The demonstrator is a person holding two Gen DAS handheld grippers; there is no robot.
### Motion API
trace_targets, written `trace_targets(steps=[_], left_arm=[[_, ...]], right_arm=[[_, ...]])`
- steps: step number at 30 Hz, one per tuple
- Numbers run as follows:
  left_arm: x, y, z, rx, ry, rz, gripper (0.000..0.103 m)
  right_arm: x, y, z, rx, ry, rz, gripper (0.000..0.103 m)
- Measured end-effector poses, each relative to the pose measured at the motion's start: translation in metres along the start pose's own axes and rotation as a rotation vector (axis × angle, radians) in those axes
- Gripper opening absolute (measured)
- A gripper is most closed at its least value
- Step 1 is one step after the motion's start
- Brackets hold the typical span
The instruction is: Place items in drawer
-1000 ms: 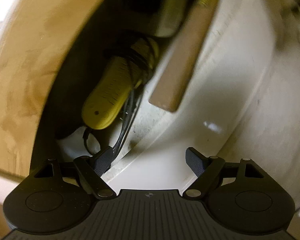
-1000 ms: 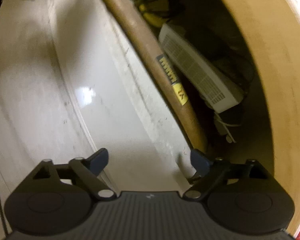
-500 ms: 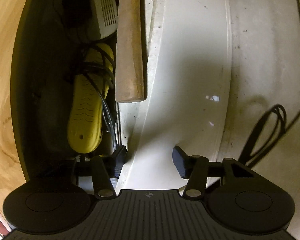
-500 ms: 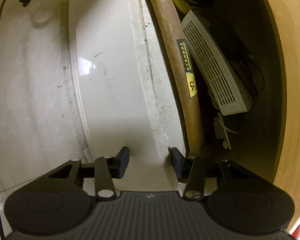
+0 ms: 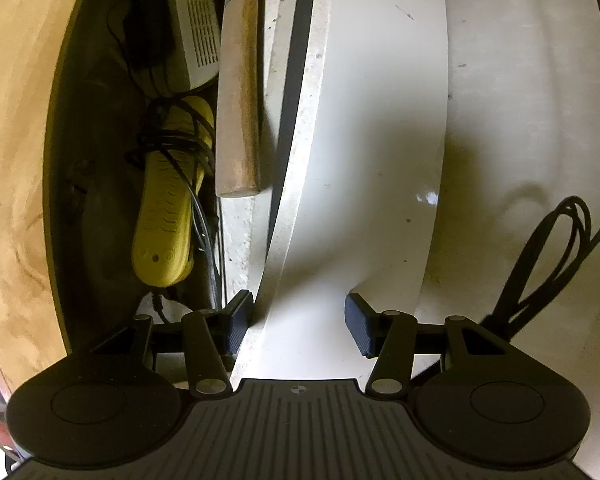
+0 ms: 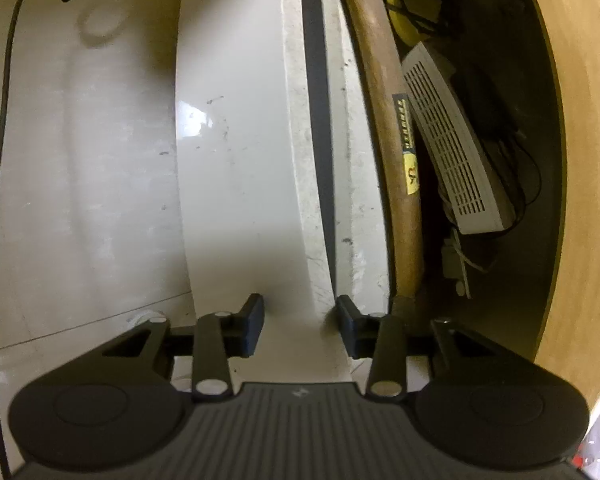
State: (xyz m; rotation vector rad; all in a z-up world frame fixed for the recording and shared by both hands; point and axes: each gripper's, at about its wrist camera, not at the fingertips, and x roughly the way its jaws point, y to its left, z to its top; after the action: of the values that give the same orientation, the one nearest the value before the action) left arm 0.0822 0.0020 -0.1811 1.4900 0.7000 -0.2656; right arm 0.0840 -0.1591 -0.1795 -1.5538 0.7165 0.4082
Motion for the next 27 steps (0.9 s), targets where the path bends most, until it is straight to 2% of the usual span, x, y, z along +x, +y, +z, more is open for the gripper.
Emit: trace_targets(steps=[8, 15, 27], left_arm=[[-0.020, -0.002, -0.004, -0.032, 0.005, -0.057, 0.045], [-0.034, -0.009, -0.006, 0.015, 0.004, -0.103, 0.042], [-0.055, -0.012, -0.002, 0.008, 0.029, -0.258, 0.036]], right_arm=[[-0.019, 0.009, -0.004, 0.001, 0.002, 0.041, 0.039], [-0.033, 0.014, -0.010, 0.014, 0.003, 0.089, 0.037], [-0.069, 0.026, -0.016, 0.006, -0.002, 0.240, 0.031]])
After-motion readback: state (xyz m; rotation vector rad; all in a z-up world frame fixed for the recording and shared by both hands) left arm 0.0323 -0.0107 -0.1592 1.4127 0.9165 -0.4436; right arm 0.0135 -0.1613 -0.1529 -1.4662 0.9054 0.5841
